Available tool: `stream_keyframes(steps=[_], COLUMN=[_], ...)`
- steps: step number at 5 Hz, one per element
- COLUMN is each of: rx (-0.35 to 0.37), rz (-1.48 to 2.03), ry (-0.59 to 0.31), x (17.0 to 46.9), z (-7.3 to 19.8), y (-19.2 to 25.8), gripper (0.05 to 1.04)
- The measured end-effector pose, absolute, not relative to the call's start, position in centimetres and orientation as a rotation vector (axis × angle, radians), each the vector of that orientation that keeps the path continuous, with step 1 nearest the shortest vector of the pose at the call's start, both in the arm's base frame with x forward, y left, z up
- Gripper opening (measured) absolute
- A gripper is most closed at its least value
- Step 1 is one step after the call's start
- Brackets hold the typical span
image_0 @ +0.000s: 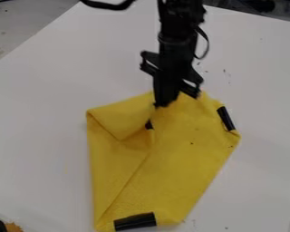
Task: Unfold the cloth from the right to top left
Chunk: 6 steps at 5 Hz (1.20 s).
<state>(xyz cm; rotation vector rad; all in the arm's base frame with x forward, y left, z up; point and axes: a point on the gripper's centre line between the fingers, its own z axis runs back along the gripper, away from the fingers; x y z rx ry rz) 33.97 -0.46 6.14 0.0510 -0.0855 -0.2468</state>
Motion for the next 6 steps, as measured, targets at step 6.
stream_keyframes(steps=[6], rx=[0.14], rz=[-0.316], ry=[-0.129], x=[40.2], z=[5.9], y=[10.7], gripper=[0.244])
